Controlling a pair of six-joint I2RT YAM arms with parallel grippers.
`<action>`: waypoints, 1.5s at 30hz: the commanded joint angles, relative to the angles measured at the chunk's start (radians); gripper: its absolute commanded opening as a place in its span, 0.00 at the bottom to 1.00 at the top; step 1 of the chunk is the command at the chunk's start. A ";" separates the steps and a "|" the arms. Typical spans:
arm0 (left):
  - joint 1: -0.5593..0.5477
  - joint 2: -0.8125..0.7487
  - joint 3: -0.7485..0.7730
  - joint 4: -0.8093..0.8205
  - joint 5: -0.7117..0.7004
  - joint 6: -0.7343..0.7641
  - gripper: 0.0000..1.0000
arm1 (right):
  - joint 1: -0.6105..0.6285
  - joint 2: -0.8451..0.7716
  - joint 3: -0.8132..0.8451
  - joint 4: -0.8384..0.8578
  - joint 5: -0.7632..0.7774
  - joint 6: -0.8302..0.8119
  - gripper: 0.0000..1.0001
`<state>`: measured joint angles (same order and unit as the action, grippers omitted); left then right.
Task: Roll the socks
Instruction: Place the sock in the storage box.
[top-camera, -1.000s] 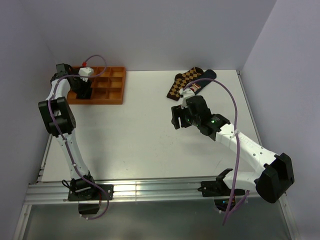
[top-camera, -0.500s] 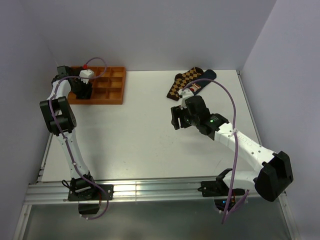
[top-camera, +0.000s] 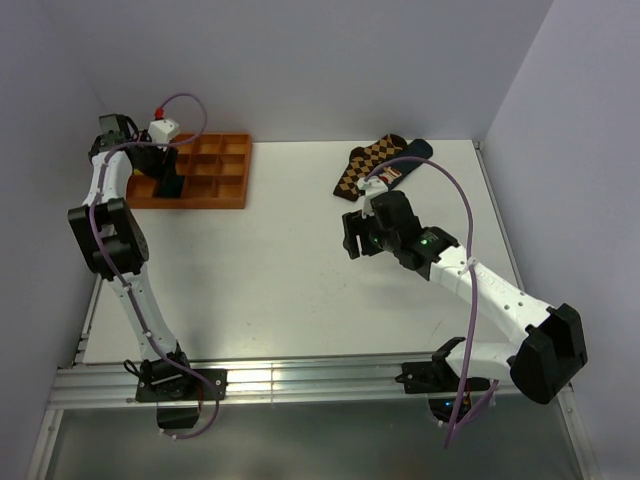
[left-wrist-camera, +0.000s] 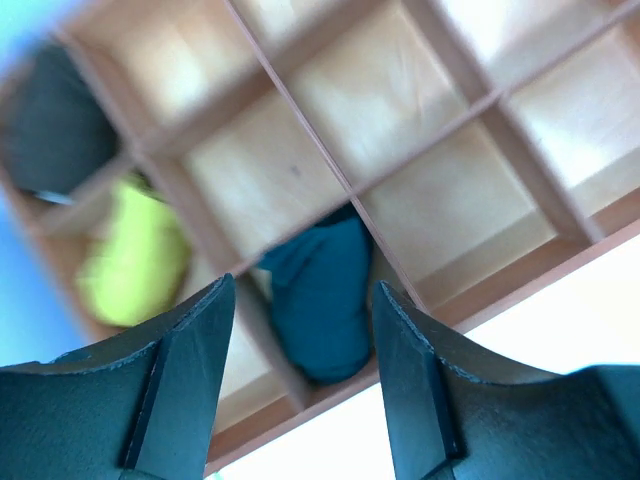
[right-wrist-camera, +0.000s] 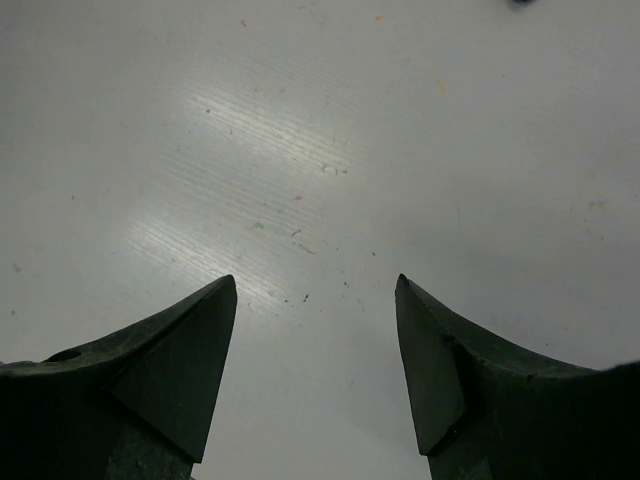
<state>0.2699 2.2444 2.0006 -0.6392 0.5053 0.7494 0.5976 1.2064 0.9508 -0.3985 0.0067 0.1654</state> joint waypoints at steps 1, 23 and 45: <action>0.002 -0.120 -0.032 0.087 0.052 -0.051 0.62 | -0.005 -0.041 0.045 0.007 -0.001 -0.009 0.72; 0.015 -0.117 -0.263 0.436 -0.122 -0.446 0.36 | -0.005 -0.041 0.028 0.015 -0.002 0.002 0.71; 0.015 0.021 -0.200 0.438 -0.168 -0.450 0.29 | -0.007 -0.030 0.026 0.009 -0.002 0.005 0.72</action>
<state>0.2821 2.2494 1.7683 -0.2207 0.3637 0.3008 0.5976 1.1934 0.9508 -0.3985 0.0067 0.1661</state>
